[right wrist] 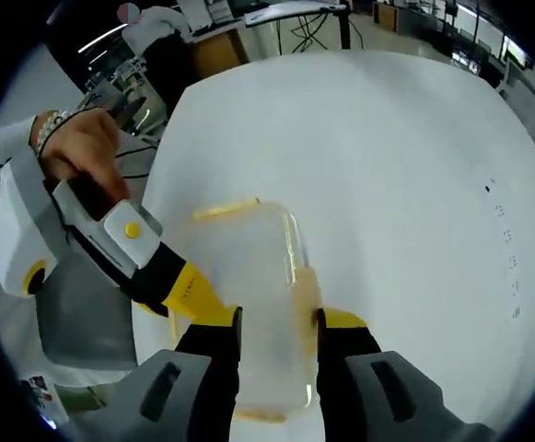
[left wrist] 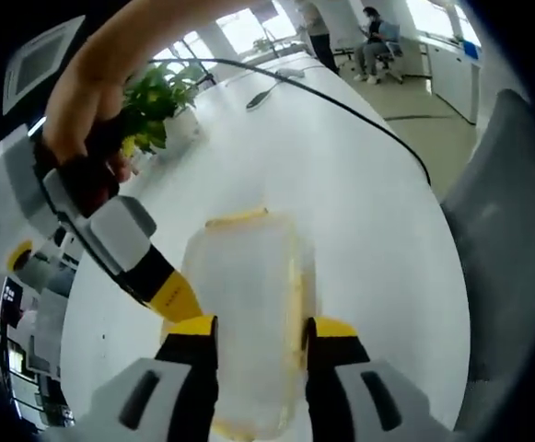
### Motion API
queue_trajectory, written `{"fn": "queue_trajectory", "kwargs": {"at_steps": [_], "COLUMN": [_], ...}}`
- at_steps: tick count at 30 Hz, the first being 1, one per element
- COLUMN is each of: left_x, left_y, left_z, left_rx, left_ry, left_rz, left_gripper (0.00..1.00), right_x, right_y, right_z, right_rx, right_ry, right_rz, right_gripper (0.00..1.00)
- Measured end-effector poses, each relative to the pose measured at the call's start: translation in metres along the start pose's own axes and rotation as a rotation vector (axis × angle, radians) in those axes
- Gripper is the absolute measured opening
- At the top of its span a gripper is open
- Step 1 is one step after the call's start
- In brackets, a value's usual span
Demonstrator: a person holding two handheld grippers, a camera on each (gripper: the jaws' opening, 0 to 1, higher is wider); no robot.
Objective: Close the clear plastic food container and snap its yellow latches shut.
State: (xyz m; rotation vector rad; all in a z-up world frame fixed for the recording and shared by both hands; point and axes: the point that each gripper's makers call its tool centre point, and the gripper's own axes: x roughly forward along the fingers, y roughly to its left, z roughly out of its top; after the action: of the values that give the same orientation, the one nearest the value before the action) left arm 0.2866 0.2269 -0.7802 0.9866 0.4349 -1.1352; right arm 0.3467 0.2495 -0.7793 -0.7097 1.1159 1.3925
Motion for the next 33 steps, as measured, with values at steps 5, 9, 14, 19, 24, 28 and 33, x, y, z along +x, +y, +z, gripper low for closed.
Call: {"fn": "queue_trajectory", "kwargs": {"at_steps": [5, 9, 14, 19, 24, 28, 33], "left_x": [-0.0004, 0.0, 0.0003, 0.0, -0.0004, -0.0002, 0.0008], "left_y": [0.0061, 0.0014, 0.0012, 0.0012, 0.001, 0.0004, -0.0009], "left_z": [-0.0029, 0.0, 0.0001, -0.0001, 0.0003, 0.001, 0.0024], "left_rx": [0.038, 0.023, 0.025, 0.039, 0.045, 0.051, 0.057], "left_ry": [0.021, 0.008, -0.004, 0.004, 0.005, 0.005, 0.004], "left_rz": [0.038, 0.013, 0.012, 0.015, 0.015, 0.017, 0.02], "left_gripper": [0.29, 0.29, 0.29, 0.29, 0.29, 0.29, 0.29], "right_x": [0.0004, 0.0022, 0.0027, 0.0032, 0.0038, 0.0051, 0.006], "right_y": [0.0008, -0.0009, -0.0008, 0.0005, 0.0011, 0.001, 0.001], "right_z": [-0.005, -0.0063, -0.0025, -0.001, 0.001, 0.0004, -0.001], "right_rx": [-0.003, 0.015, 0.019, 0.017, 0.0, -0.016, -0.019], "right_ry": [0.027, -0.004, -0.004, 0.004, 0.048, 0.091, 0.121], "right_rz": [0.008, 0.013, 0.033, 0.051, 0.086, 0.139, 0.185], "right_gripper": [0.28, 0.28, 0.28, 0.27, 0.27, 0.27, 0.25]}}
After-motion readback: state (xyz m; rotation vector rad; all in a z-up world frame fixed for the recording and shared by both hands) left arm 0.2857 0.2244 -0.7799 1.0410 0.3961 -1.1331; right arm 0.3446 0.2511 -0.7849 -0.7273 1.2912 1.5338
